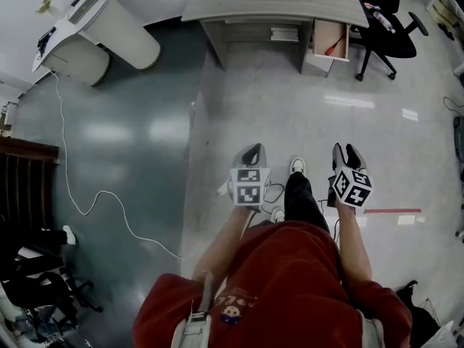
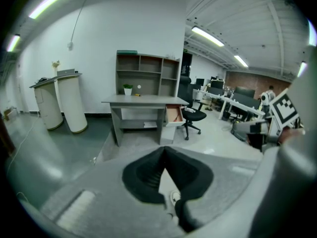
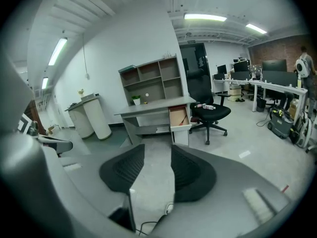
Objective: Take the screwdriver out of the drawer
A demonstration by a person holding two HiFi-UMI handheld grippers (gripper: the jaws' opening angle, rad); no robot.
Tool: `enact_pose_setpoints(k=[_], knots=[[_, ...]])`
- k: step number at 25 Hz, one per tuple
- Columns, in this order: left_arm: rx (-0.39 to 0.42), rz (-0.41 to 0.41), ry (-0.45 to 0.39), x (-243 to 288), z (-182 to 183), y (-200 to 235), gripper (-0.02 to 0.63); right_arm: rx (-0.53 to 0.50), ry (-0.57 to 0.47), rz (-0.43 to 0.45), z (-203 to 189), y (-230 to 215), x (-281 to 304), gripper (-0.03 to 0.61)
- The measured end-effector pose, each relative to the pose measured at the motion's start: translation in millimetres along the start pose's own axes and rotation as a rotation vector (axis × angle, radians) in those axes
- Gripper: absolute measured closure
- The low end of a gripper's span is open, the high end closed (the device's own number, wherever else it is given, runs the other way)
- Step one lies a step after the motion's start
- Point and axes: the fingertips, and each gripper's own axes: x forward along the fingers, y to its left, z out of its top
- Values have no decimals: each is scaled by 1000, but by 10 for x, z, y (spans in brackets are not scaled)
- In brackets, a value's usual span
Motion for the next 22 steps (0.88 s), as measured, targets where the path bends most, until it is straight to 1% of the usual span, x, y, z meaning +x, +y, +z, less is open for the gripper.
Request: enact_pose_setpoints(k=[1, 3, 4, 15, 22], knots=[[-2, 1, 6, 62, 31, 10, 615, 1, 5, -7, 32, -29, 62, 412], [-4, 1, 17, 190, 117, 20, 615, 4, 15, -13, 115, -88, 178, 386], [-4, 0, 20, 260, 178, 24, 615, 5, 19, -13, 170, -113, 240, 383], [2, 6, 31, 1218, 909, 57, 615, 25, 68, -8, 741, -501, 1146, 380], [8, 22, 30, 1835, 1423, 117, 615, 41, 66, -5, 1177, -795, 1732, 380]])
